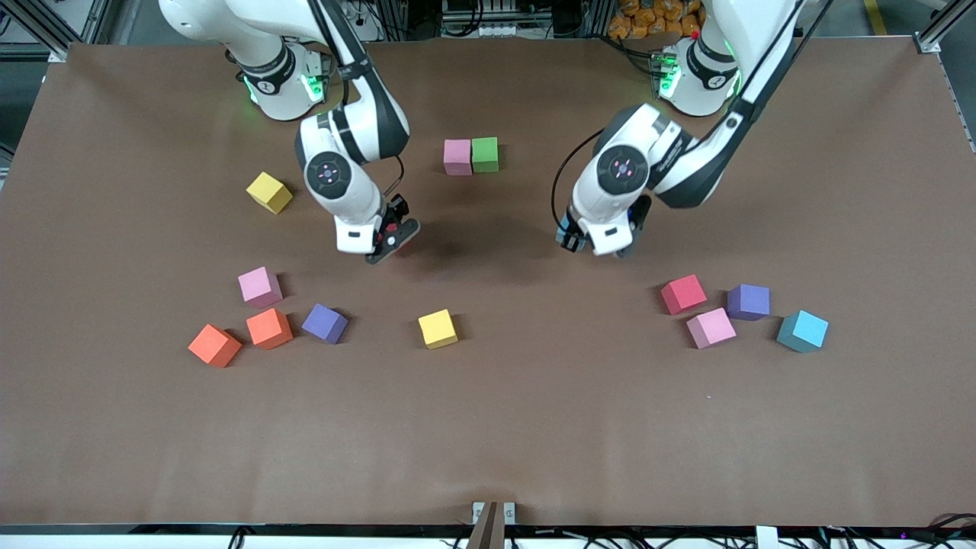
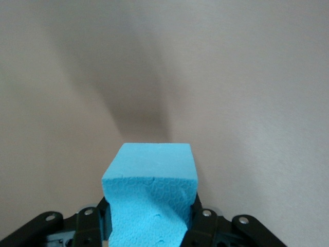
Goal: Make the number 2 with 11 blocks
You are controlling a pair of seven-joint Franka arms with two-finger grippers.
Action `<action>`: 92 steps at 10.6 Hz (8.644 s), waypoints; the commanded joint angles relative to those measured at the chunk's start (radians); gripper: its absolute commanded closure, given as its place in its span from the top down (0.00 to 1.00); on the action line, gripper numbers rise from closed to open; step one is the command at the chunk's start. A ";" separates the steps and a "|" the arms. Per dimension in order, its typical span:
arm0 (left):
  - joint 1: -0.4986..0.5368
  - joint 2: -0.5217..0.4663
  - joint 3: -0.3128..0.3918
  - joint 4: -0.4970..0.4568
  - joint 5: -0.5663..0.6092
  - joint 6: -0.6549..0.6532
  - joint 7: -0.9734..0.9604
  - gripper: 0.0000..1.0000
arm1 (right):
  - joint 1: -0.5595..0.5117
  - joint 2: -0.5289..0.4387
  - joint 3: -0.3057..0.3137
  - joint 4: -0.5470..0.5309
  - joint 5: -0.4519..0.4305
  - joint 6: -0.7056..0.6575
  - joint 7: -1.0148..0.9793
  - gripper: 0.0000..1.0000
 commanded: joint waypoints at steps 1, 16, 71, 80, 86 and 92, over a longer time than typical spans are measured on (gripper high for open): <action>0.006 -0.101 -0.048 -0.128 -0.049 0.062 -0.122 0.34 | -0.074 0.002 0.002 0.114 0.005 -0.043 -0.007 0.15; -0.209 0.008 -0.156 -0.209 -0.033 0.317 -0.677 0.29 | -0.199 0.025 0.000 0.186 -0.001 -0.167 0.020 0.14; -0.263 0.060 -0.142 -0.227 0.041 0.378 -0.726 1.00 | 0.146 0.077 0.010 0.156 0.143 -0.023 0.810 0.11; -0.242 0.009 -0.145 -0.224 0.042 0.341 -0.705 1.00 | 0.246 0.132 0.011 0.146 0.163 0.069 0.919 0.10; -0.156 -0.002 -0.143 -0.137 0.042 0.219 -0.521 1.00 | 0.246 0.206 0.072 0.230 0.187 0.068 0.982 0.09; 0.094 0.008 -0.140 -0.109 0.042 0.131 -0.006 1.00 | 0.310 0.264 0.108 0.277 0.187 0.095 1.060 0.07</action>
